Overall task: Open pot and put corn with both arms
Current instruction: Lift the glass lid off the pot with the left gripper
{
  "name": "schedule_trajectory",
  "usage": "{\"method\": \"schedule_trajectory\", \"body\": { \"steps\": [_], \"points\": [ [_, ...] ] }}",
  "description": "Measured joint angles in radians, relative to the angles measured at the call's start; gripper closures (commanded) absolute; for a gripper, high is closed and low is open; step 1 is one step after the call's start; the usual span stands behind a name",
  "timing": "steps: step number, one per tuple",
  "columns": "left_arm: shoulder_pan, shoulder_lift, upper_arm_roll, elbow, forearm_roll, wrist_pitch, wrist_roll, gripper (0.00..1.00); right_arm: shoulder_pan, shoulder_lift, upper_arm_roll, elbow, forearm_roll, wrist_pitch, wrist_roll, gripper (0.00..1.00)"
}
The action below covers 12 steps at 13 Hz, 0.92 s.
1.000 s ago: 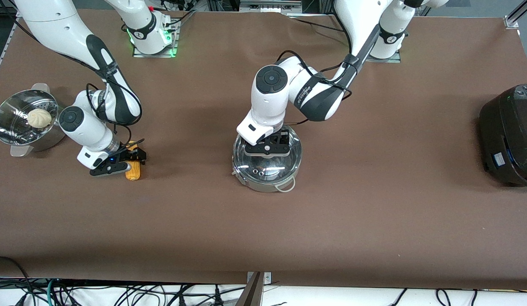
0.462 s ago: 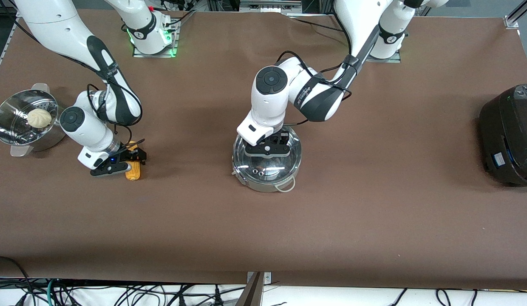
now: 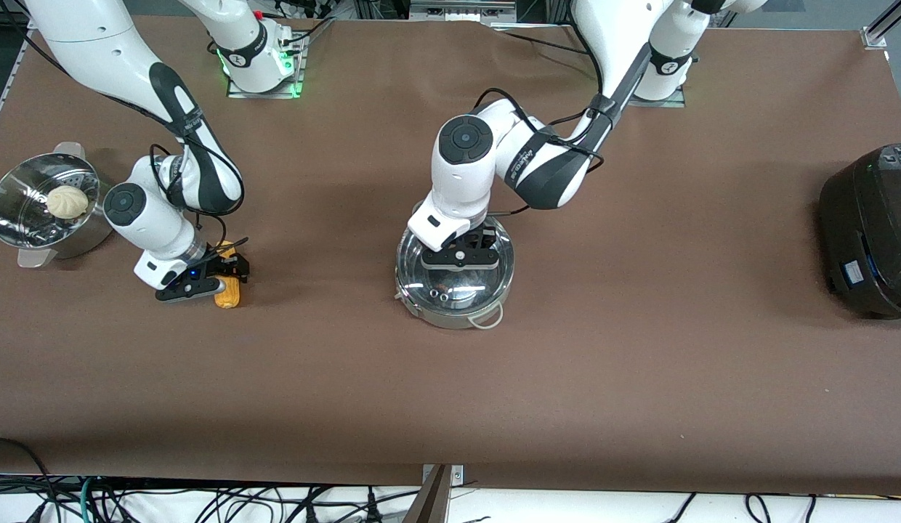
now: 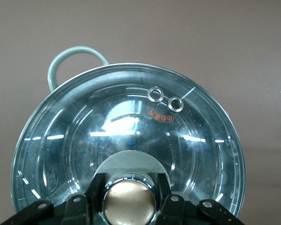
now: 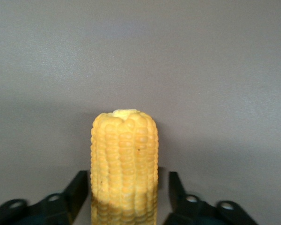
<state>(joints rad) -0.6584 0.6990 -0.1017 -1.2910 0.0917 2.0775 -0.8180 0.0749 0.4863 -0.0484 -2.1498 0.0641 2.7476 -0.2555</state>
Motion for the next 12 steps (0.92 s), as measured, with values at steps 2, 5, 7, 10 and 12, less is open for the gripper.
{"method": "schedule_trajectory", "body": {
  "steps": [2,5,7,10,12],
  "points": [
    [0.0,-0.017,-0.001,0.014,0.0,-0.056,0.0,0.84,0.0,0.0,0.0,0.0,0.0,0.0,0.0,0.83],
    [0.007,-0.088,-0.001,0.023,-0.026,-0.21,-0.003,0.84,0.0,-0.001,0.001,0.0,0.0,0.0,-0.001,0.88],
    [0.031,-0.14,-0.001,0.026,-0.039,-0.296,-0.003,0.84,0.0,-0.003,0.007,0.0,0.0,0.0,-0.001,0.91],
    [0.101,-0.204,0.001,0.026,-0.039,-0.397,0.103,0.84,0.001,-0.026,0.015,0.006,0.0,-0.039,-0.001,0.91],
    [0.169,-0.237,0.004,0.027,-0.039,-0.45,0.232,0.83,0.001,-0.081,0.015,0.022,0.0,-0.139,-0.001,0.91]
  ]
}}
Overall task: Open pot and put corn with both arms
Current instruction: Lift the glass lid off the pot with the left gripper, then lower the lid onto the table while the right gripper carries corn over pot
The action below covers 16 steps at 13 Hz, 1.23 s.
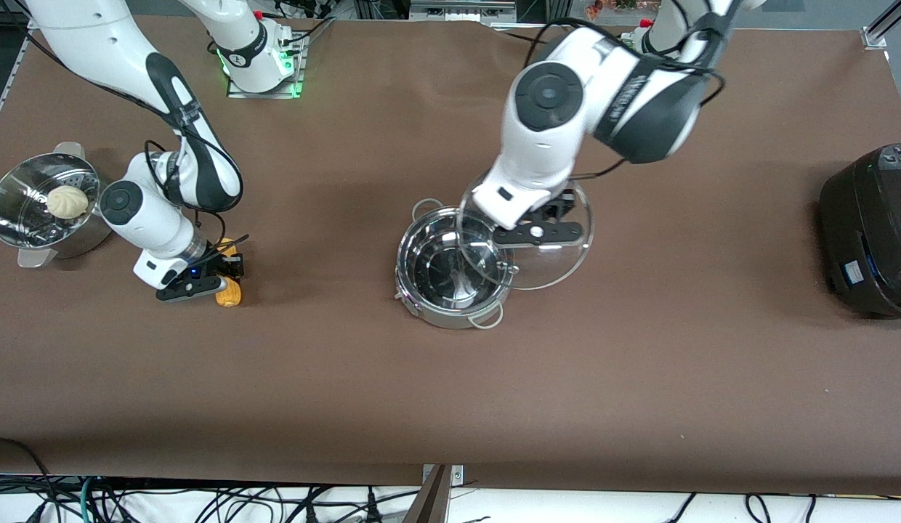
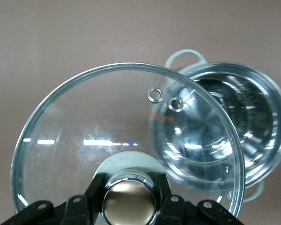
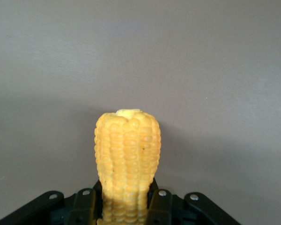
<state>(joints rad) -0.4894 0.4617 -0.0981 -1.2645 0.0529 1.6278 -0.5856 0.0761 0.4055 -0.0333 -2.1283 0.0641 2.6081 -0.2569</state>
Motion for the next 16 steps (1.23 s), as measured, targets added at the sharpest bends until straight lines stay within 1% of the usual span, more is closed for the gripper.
{"method": "schedule_trajectory", "body": {
  "steps": [2,4,7,9,10,12,14,16],
  "points": [
    [0.078,-0.021,0.002,0.0,0.0,-0.036,0.168,0.83,0.0,-0.072,0.0,0.028,0.001,-0.13,0.005,0.91],
    [0.163,-0.025,0.003,0.0,-0.009,-0.042,0.33,0.85,0.0,-0.137,0.003,0.077,0.001,-0.293,0.029,0.91],
    [0.307,-0.025,0.003,-0.004,-0.042,-0.059,0.591,0.85,0.001,-0.214,0.026,0.182,0.002,-0.532,0.099,0.91],
    [0.398,-0.025,0.004,-0.018,-0.044,-0.08,0.762,0.85,0.002,-0.242,0.047,0.268,0.002,-0.666,0.151,0.91],
    [0.441,-0.025,0.004,-0.035,-0.046,-0.079,0.835,0.85,0.003,-0.246,0.06,0.3,0.003,-0.701,0.179,0.91],
    [0.502,-0.022,0.004,-0.089,-0.047,-0.043,0.928,0.87,0.004,-0.246,0.094,0.32,0.004,-0.714,0.249,0.91],
    [0.531,-0.019,0.003,-0.164,-0.047,0.028,0.952,0.86,0.005,-0.245,0.156,0.329,0.004,-0.714,0.367,0.91],
    [0.543,-0.015,0.003,-0.24,-0.047,0.091,0.954,0.86,0.012,-0.245,0.227,0.357,0.003,-0.714,0.498,0.94]
  ]
}}
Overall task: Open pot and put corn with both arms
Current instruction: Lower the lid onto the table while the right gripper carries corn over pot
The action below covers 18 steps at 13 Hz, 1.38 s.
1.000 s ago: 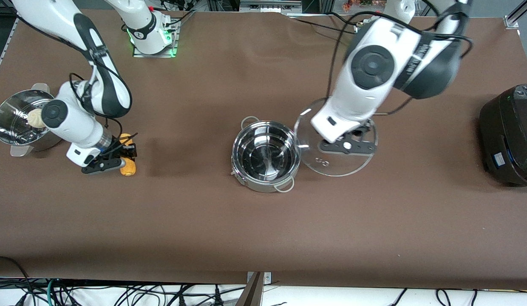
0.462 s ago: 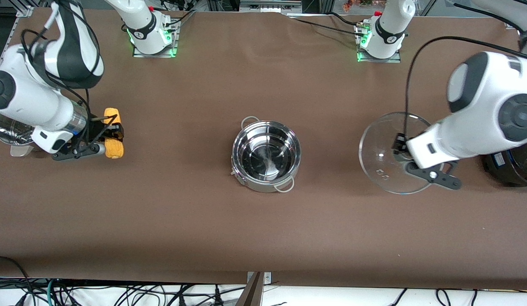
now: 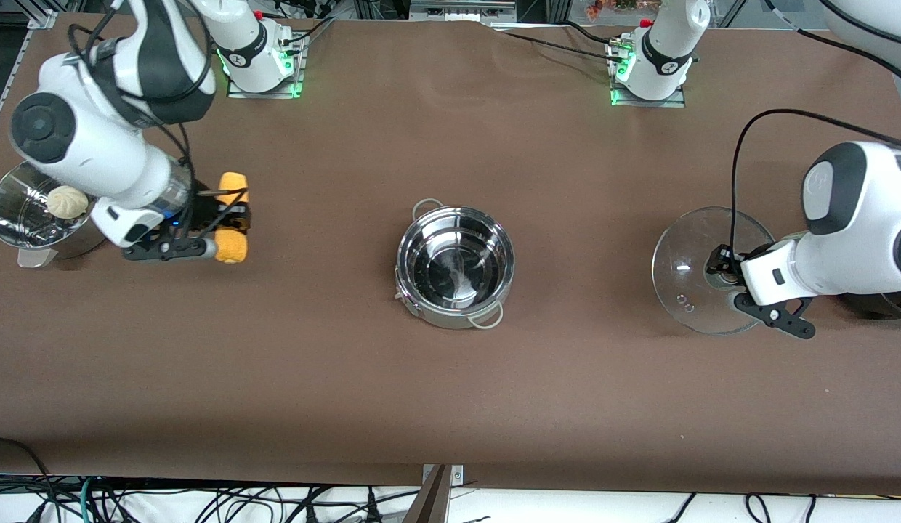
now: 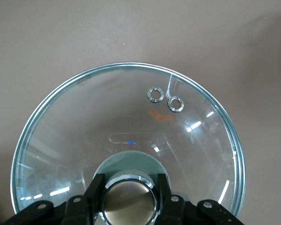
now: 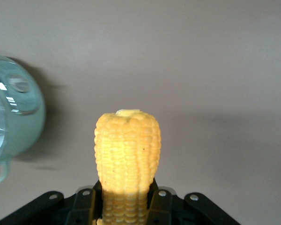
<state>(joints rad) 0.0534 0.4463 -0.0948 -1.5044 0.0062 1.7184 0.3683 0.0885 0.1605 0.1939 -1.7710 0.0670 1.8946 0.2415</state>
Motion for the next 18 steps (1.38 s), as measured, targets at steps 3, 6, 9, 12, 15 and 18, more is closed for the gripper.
{"method": "schedule_trajectory", "body": {
  "steps": [3,6,9,12,15,18],
  "points": [
    [0.001,0.022,-0.001,-0.107,0.067,0.13,0.002,0.86,0.074,0.003,0.026,0.029,-0.002,0.0,0.186,0.96],
    [0.002,0.047,-0.001,-0.21,0.09,0.265,0.003,0.86,0.183,0.045,0.028,0.085,-0.022,0.001,0.386,0.98],
    [0.003,0.058,-0.001,-0.279,0.09,0.355,0.005,0.85,0.273,0.125,0.028,0.162,-0.05,0.001,0.529,0.99],
    [0.03,0.07,0.0,-0.336,0.09,0.459,0.023,0.85,0.323,0.187,0.028,0.212,-0.052,0.007,0.628,1.0],
    [0.071,0.087,0.0,-0.349,0.09,0.503,0.067,0.85,0.387,0.264,0.027,0.297,-0.089,0.011,0.736,1.0],
    [0.076,0.097,-0.001,-0.35,0.09,0.51,0.071,0.81,0.44,0.353,0.027,0.397,-0.113,0.013,0.821,1.0]
  ]
}}
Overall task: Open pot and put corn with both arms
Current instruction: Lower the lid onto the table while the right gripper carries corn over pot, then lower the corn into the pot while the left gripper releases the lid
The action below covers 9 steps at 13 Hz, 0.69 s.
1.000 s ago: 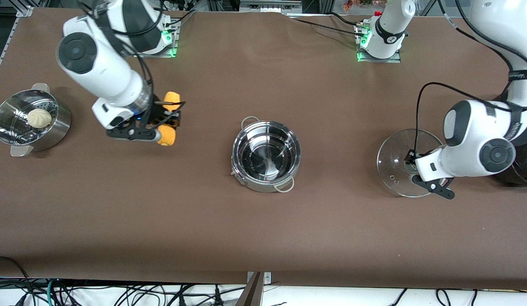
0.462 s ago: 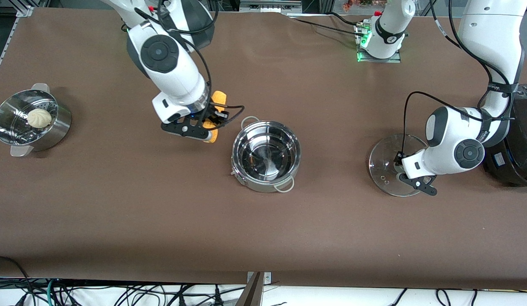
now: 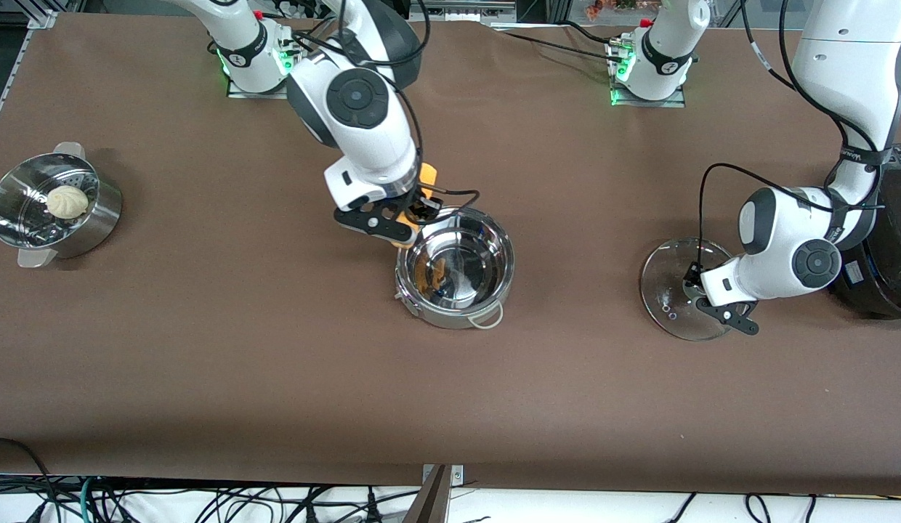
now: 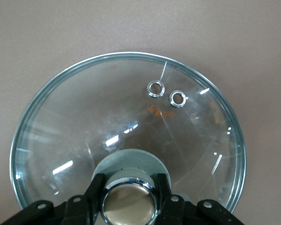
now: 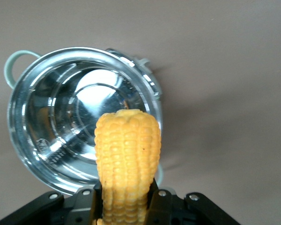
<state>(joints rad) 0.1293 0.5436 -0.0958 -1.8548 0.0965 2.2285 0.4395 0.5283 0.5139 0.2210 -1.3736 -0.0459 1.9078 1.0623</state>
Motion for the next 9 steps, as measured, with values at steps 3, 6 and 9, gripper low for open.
{"method": "schedule_trajectory", "body": {
  "steps": [3,6,9],
  "points": [
    [0.001,0.001,0.0,-0.004,0.0,0.006,0.0,0.0,0.012,0.07,-0.003,0.075,-0.005,0.019,0.017,1.0],
    [0.0,0.009,-0.002,-0.005,0.0,0.012,0.0,0.0,0.012,0.116,-0.009,0.089,-0.018,0.091,0.017,1.0],
    [0.0,0.011,-0.003,-0.005,0.0,0.014,0.0,0.0,0.021,0.181,-0.009,0.091,-0.073,0.19,0.053,1.0]
  ]
}}
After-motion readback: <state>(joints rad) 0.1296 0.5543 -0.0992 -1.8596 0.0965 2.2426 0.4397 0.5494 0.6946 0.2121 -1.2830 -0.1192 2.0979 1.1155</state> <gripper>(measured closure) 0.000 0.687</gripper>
